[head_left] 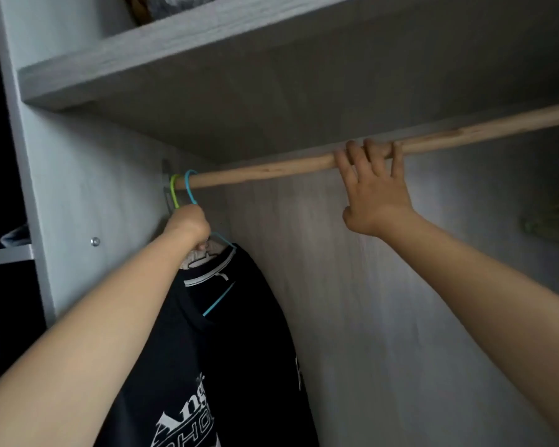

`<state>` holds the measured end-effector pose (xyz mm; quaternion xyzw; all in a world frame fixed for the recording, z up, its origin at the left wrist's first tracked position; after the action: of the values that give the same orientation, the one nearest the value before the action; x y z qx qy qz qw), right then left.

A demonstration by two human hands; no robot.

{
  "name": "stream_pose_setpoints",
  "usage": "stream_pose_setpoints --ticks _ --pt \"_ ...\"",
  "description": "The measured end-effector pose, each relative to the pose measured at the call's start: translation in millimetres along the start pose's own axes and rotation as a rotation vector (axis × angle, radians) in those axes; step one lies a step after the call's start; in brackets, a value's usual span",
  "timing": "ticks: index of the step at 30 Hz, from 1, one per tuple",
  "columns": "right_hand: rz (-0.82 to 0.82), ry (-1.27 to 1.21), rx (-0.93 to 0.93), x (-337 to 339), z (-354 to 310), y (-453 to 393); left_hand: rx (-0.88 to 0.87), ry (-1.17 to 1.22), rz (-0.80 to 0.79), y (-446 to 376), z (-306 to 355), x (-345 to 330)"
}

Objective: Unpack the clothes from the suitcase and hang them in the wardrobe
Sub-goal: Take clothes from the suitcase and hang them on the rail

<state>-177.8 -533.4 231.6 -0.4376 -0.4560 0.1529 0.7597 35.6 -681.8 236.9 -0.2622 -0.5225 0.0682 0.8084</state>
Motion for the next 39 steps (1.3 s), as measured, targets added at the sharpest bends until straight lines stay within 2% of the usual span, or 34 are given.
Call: stream_pose_setpoints --ticks 3,8,12,15,19,25,28,30,34,39 --pt "-0.011 -0.007 -0.001 0.2 -0.3 0.5 0.011 -0.036 -0.075 -0.6 -0.3 -8.8" --pt "-0.045 -0.034 0.006 0.7 0.4 1.2 0.022 -0.161 -0.107 10.5 0.1 -11.4" --pt "-0.062 -0.055 0.026 1.4 2.1 3.5 -0.066 -0.403 0.039 34.3 1.8 -13.9" --pt "-0.076 -0.086 0.043 4.2 2.5 5.8 -0.170 -0.448 0.134 55.0 1.6 -11.5" --pt "-0.108 -0.180 0.070 12.3 3.8 8.9 -0.129 -0.501 0.122 88.4 -1.8 3.1" --pt "-0.064 -0.500 0.097 12.2 -3.0 48.0 -0.106 -0.580 0.115 157.5 -13.9 16.6" --pt "-0.145 -0.595 0.236 11.0 -29.7 88.1 -0.157 -0.587 0.111 208.3 -21.5 14.4" --pt "-0.209 -0.686 0.375 16.9 -53.4 118.5 -0.100 -0.607 0.073 248.6 -31.6 12.8" --pt "-0.319 -0.776 0.695 53.6 -103.1 191.1 0.143 -0.737 -0.075 341.2 -59.9 20.7" --pt "-0.271 -0.933 1.029 131.1 -153.7 285.5 0.428 -0.798 -0.192 468.1 -102.2 61.8"
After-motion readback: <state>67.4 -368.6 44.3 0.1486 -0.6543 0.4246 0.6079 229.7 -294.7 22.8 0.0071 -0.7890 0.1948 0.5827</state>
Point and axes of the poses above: each hand's wrist, its own y-axis away from the middle knuckle, its own x-axis out of the back of the hand, z = x × y, the point moved 5 cm from there along -y, towards the middle knuckle
